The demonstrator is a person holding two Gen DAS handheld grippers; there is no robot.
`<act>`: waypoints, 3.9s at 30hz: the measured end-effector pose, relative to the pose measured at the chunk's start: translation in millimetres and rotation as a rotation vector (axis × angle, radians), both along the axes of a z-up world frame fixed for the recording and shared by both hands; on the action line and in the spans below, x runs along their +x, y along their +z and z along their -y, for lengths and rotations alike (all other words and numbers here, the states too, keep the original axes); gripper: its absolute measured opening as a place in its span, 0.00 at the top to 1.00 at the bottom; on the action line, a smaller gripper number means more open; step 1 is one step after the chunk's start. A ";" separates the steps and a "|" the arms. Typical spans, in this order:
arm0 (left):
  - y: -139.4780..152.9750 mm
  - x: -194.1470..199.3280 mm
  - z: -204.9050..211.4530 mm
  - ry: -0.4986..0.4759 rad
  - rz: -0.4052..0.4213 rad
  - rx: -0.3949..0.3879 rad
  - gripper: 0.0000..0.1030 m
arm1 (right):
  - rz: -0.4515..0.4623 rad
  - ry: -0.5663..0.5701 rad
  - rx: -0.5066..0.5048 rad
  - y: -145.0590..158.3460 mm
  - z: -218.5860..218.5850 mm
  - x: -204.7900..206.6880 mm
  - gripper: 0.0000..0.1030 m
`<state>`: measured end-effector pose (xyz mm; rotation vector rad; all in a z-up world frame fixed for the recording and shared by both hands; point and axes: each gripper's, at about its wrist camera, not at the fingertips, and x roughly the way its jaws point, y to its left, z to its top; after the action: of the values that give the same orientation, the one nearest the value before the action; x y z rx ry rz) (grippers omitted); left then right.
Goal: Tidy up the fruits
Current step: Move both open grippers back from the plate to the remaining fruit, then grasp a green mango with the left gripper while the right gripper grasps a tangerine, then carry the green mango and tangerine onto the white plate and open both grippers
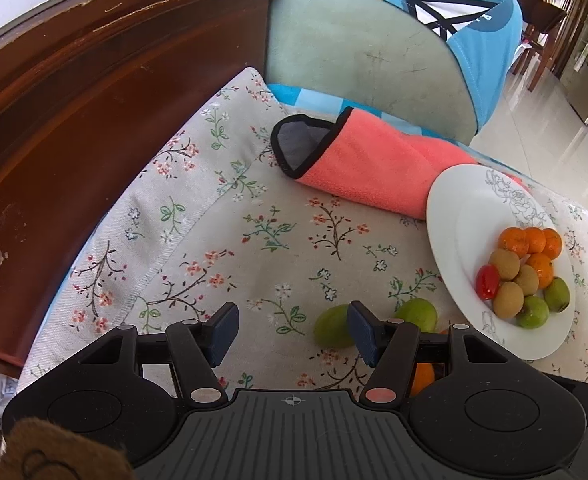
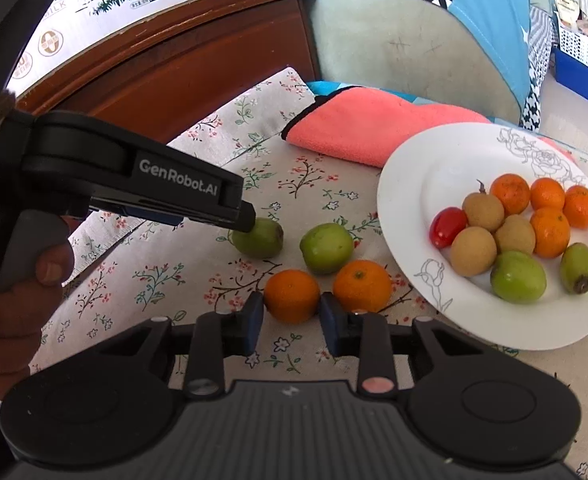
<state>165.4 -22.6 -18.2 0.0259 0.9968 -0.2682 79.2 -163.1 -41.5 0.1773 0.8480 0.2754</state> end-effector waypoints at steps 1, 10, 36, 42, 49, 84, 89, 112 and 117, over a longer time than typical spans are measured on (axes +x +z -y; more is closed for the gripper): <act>0.7 0.1 -0.6 0.001 0.000 -0.014 0.42 | -0.003 0.003 0.000 0.4 0.0 -0.2 0.70; -5.4 3.0 6.9 0.025 -0.046 -0.081 0.43 | -0.038 0.020 0.001 4.9 4.2 -7.1 0.71; -15.2 -4.9 20.0 -0.017 0.005 -0.030 0.69 | -0.066 0.007 0.048 6.4 14.1 -9.2 0.70; -5.5 -8.7 11.1 -0.010 0.026 -0.042 0.69 | -0.069 0.021 0.067 10.2 18.5 -11.0 0.71; 4.0 -18.2 11.4 -0.042 0.084 0.019 0.69 | -0.036 0.049 0.044 19.2 22.9 -18.2 0.71; 54.6 -33.7 83.4 -0.179 0.298 0.024 0.69 | 0.183 -0.169 -0.003 90.3 128.6 6.4 0.71; 51.1 -31.7 95.1 -0.182 0.289 0.023 0.69 | 0.176 -0.208 0.009 84.7 142.3 16.7 0.71; 16.2 -3.3 121.9 -0.128 0.142 -0.003 0.69 | 0.075 -0.285 0.128 40.1 174.5 57.0 0.71; 11.5 1.4 123.4 -0.116 0.127 -0.008 0.69 | 0.054 -0.294 0.156 30.9 174.6 62.5 0.71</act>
<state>166.8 -146.0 -6.6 0.0931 0.8696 -0.3723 141.7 -337.7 -10.6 0.4339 0.7361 0.0697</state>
